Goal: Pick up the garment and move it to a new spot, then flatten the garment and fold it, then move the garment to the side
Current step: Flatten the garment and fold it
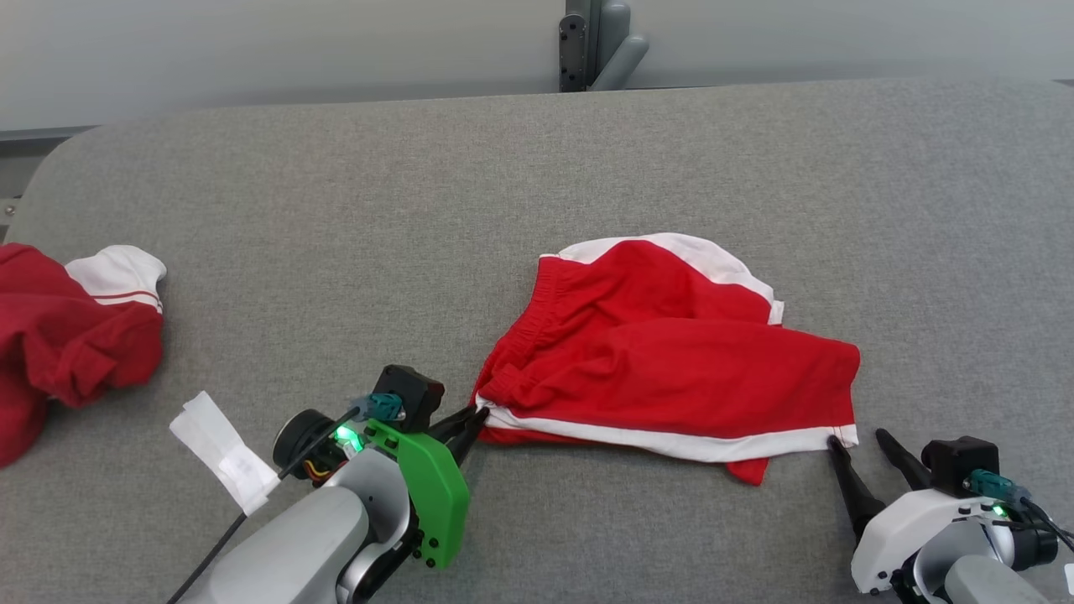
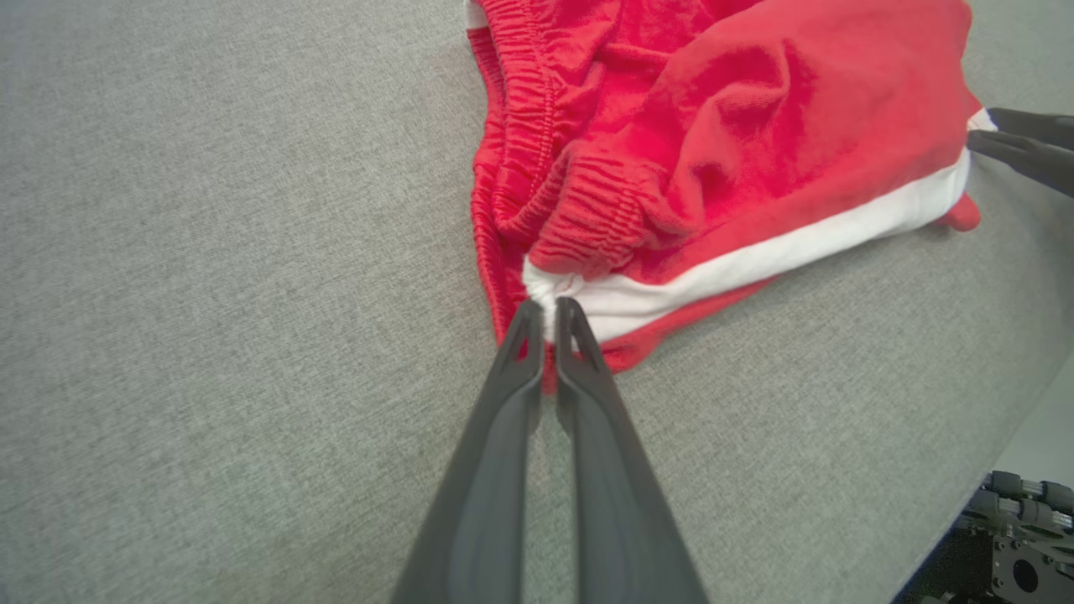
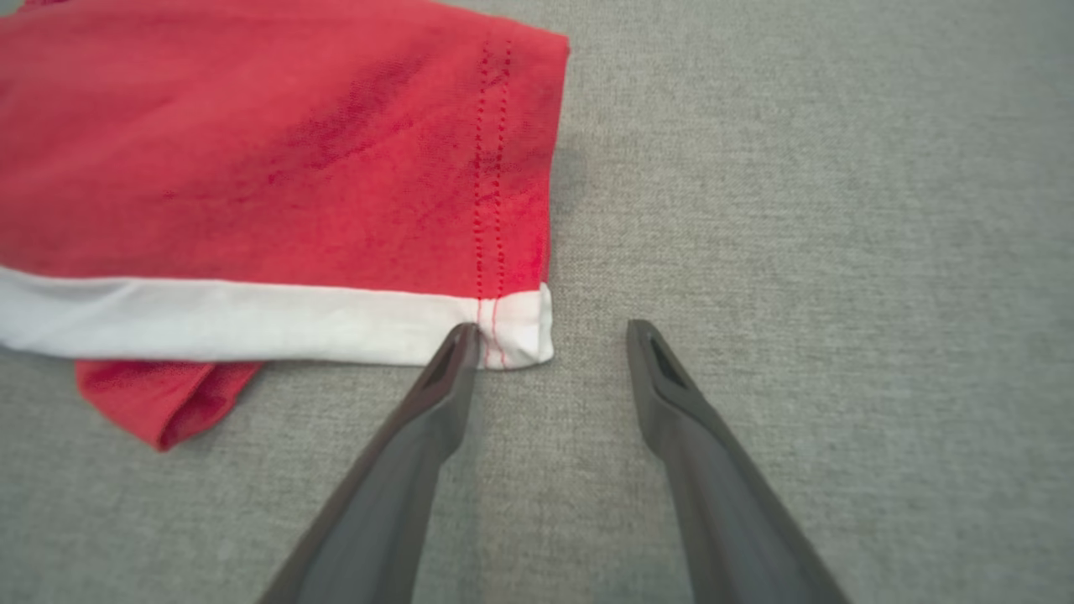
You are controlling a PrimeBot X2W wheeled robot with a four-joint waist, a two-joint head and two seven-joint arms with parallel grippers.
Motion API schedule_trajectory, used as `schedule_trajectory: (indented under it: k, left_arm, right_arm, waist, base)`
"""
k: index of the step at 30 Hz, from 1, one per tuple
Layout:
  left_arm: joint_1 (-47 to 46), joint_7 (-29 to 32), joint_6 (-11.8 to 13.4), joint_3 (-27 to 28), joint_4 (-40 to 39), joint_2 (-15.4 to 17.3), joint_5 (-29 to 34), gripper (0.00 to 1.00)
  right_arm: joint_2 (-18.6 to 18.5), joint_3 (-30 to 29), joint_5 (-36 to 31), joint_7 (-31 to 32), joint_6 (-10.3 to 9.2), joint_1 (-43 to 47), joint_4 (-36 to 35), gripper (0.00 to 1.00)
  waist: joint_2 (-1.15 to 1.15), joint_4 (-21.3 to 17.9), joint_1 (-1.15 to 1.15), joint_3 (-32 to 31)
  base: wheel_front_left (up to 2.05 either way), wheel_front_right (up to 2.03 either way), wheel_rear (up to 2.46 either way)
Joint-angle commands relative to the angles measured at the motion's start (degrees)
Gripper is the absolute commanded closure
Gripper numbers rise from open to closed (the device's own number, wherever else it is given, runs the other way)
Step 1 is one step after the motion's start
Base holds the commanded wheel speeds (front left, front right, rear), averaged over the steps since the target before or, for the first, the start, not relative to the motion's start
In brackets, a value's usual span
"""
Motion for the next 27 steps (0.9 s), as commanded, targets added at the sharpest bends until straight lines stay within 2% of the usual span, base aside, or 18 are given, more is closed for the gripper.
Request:
schedule_trajectory:
  k: [1,3,4,5,6,7,8,9,13,17,21,27]
  left_arm:
    - [0.17,-0.45,0.35,0.31,0.10,0.42,0.15,1.00]
    - [0.22,-0.77,0.29,0.41,0.13,0.44,-0.08,1.00]
    - [0.33,-0.73,0.21,0.48,0.18,0.41,-0.30,1.00]
    - [0.37,-0.83,0.20,0.48,0.24,0.42,-0.42,1.00]
    - [0.33,-0.89,0.24,0.48,0.25,0.45,-0.36,1.00]
    - [0.33,-0.89,0.24,0.48,0.25,0.45,-0.36,1.00]
    - [0.36,-1.06,0.23,0.50,0.29,0.46,-0.43,1.00]
    - [0.41,-1.24,0.17,0.52,0.28,0.49,-0.47,1.00]
    - [0.72,-3.12,-0.12,0.87,-0.16,0.67,-0.17,1.00]
    - [1.50,-6.57,-1.40,2.36,-1.60,0.93,-1.63,1.00]
    - [1.78,-10.54,-3.88,5.39,-4.88,1.67,-5.03,1.00]
    - [-1.36,-9.79,-6.06,8.19,-11.04,3.55,-11.15,1.00]
  right_arm:
    - [-0.20,1.18,0.55,0.05,-0.06,-0.98,0.61,0.16]
    - [-0.12,2.30,0.46,0.05,-0.06,-1.44,0.99,0.21]
    - [-0.02,2.88,0.41,0.06,-0.06,-1.57,1.26,0.29]
    - [0.08,3.32,0.52,0.06,-0.06,-1.75,1.62,0.51]
    - [0.13,3.85,0.64,0.07,-0.06,-1.96,2.04,0.62]
    - [0.13,3.85,0.64,0.07,-0.06,-1.96,2.04,0.62]
    - [0.17,4.39,0.63,0.08,-0.06,-2.17,2.39,0.84]
    - [0.20,4.76,0.69,0.08,-0.06,-2.42,2.68,1.00]
    - [-0.34,5.19,0.92,0.08,-0.09,-3.11,2.76,1.00]
    - [-1.37,3.46,2.39,0.04,-0.08,-2.45,-0.73,1.00]
    - [-2.60,1.59,11.24,0.07,-0.07,-1.84,-6.94,1.00]
    - [-10.66,1.25,24.58,6.68,-0.06,-5.69,-19.39,1.00]
  waist:
    - [0.00,-0.03,0.00,0.20]
    - [0.00,-0.16,0.00,0.30]
    - [0.00,-0.23,0.00,0.34]
    - [0.00,-0.31,0.00,0.38]
    - [0.00,-0.36,0.00,0.41]
    - [0.00,-0.36,0.00,0.41]
    - [0.00,-0.43,0.00,0.40]
    - [0.00,-0.51,0.00,0.39]
    - [0.00,-0.84,0.00,0.03]
    - [0.00,-1.11,0.00,-1.14]
    - [0.00,-1.81,0.00,-2.90]
    - [0.00,-2.48,0.00,-5.78]
  base:
    - [0.00,0.00,0.00]
    - [0.00,0.00,0.00]
    - [0.00,0.00,0.00]
    - [0.00,0.00,0.00]
    - [0.00,0.00,0.00]
    - [0.00,0.00,0.00]
    - [0.00,0.00,0.00]
    - [0.00,0.00,0.00]
    - [0.00,0.00,0.00]
    - [0.00,0.00,0.00]
    - [0.00,0.00,0.00]
    - [0.00,0.00,0.00]
